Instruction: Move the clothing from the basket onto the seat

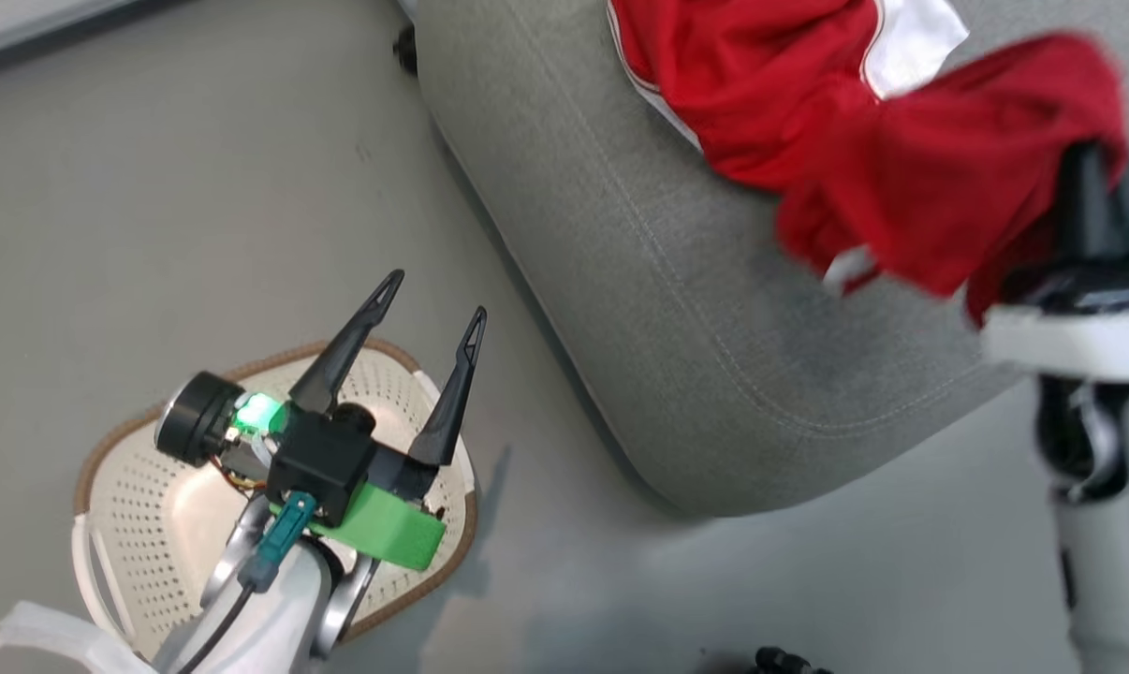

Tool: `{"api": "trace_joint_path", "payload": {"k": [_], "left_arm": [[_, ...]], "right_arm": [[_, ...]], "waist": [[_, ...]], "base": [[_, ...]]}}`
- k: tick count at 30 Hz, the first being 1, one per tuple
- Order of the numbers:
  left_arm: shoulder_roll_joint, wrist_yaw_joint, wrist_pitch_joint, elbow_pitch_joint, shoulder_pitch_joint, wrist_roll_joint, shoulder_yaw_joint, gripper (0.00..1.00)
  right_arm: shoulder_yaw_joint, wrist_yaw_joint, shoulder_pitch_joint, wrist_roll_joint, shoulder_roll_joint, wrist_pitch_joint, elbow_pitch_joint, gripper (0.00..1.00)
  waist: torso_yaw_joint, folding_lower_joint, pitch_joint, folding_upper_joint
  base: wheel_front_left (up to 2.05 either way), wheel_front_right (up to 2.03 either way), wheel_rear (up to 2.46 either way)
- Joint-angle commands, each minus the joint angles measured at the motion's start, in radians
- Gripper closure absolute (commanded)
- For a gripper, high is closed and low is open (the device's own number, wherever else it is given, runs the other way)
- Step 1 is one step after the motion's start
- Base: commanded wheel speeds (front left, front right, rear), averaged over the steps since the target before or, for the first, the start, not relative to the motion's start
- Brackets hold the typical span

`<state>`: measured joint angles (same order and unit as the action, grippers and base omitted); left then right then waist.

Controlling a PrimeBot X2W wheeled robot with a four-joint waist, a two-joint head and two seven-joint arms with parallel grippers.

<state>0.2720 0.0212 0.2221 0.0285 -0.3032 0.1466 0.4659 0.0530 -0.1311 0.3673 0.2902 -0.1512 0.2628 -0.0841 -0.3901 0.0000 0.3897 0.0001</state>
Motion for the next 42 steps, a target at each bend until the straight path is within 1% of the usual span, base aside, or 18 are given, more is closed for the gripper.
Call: {"api": "trace_joint_path", "payload": {"k": [1, 7, 9, 11, 15, 19, 22, 26, 27, 28, 29, 31, 35, 38, 42], "left_arm": [[0.017, 0.006, -0.006, -0.01, -0.031, -0.011, 0.001, 0.0], [0.023, 0.024, -0.022, -0.035, -0.098, -0.027, 0.014, 0.0], [0.022, 0.029, -0.023, -0.035, -0.116, -0.031, 0.018, 0.0], [0.019, 0.029, -0.022, -0.032, -0.132, -0.033, 0.021, 0.0], [0.009, 0.036, -0.009, -0.02, -0.157, -0.036, 0.034, 0.0], [-0.004, 0.039, 0.006, 0.003, -0.178, -0.034, 0.044, 0.0], [-0.02, 0.038, 0.015, 0.02, -0.192, -0.031, 0.051, 0.0], [-0.036, 0.034, 0.031, 0.05, -0.194, -0.026, 0.059, 0.0], [-0.053, 0.028, 0.036, 0.069, -0.189, -0.016, 0.056, 0.0], [-0.058, 0.027, 0.04, 0.083, -0.183, -0.013, 0.054, 0.0], [-0.06, 0.027, 0.042, 0.092, -0.177, -0.009, 0.054, 0.0], [-0.071, 0.035, 0.044, 0.117, -0.156, 0.007, 0.052, 0.0], [-0.104, 0.037, 0.043, 0.135, -0.114, 0.042, 0.018, 0.0], [-0.134, 0.025, 0.043, 0.163, -0.063, 0.079, -0.03, 0.0], [-0.16, 0.003, 0.042, 0.192, 0.002, 0.096, -0.099, 0.0]], "right_arm": [[0.026, 0.001, 0.061, 0.008, -0.022, 0.003, 0.001, 1.0], [0.128, 0.001, 0.286, -0.009, -0.156, 0.003, 0.051, 1.0], [0.154, 0.001, 0.345, -0.02, -0.184, 0.003, 0.081, 1.0], [0.175, 0.001, 0.392, -0.039, -0.197, 0.003, 0.125, 1.0], [0.185, 0.001, 0.465, -0.071, -0.19, 0.003, 0.233, 1.0], [0.206, 0.001, 0.497, -0.095, -0.146, 0.003, 0.339, 1.0], [0.22, 0.001, 0.501, -0.113, -0.129, 0.003, 0.396, 1.0], [0.225, 0.001, 0.46, -0.13, -0.107, 0.003, 0.435, 1.0], [0.235, 0.001, 0.435, -0.134, -0.099, 0.003, 0.44, 0.59], [0.242, 0.001, 0.419, -0.132, -0.089, 0.003, 0.435, 0.36], [0.251, 0.001, 0.404, -0.127, -0.083, 0.003, 0.424, 0.0], [0.273, 0.001, 0.357, -0.118, -0.066, 0.003, 0.396, 0.0], [0.313, 0.001, 0.247, -0.13, -0.039, 0.003, 0.33, 0.0], [0.3, 0.001, 0.149, -0.14, -0.023, 0.003, 0.297, 0.0], [0.229, 0.001, 0.027, -0.136, 0.001, 0.003, 0.279, 0.0]], "waist": [[0.026, 0.0, 0.12, -0.0001], [0.104, 0.0, 0.241, -0.0001], [0.129, 0.0, 0.276, -0.0001], [0.152, 0.0, 0.308, -0.0001], [0.19, 0.0, 0.344, -0.0001], [0.216, 0.0, 0.354, -0.0001], [0.225, 0.0, 0.347, -0.0001], [0.234, 0.0, 0.313, -0.0001], [0.238, 0.0, 0.283, -0.0001], [0.239, 0.0, 0.261, -0.0001], [0.241, 0.0, 0.245, -0.0001], [0.247, 0.0, 0.2, -0.0001], [0.269, 0.0, 0.103, -0.0001], [0.293, 0.0, 0.019, -0.0001], [0.327, 0.0, -0.079, -0.0001]], "base": [[0.0, 0.0, 0.0], [0.0, 0.0, 0.0], [0.0, 0.0, 0.0], [0.0, 0.0, 0.0], [0.0, 0.0, 0.0], [0.0, 0.0, 0.0], [0.0, 0.0, 0.0], [0.0, 0.0, 0.0], [0.0, 0.0, 0.0], [0.0, 0.0, 0.0], [0.0, 0.0, 0.0], [0.0, 0.0, 0.0], [0.0, 0.0, 0.0], [0.0, 0.0, 0.0], [0.0, 0.0, 0.0]]}}
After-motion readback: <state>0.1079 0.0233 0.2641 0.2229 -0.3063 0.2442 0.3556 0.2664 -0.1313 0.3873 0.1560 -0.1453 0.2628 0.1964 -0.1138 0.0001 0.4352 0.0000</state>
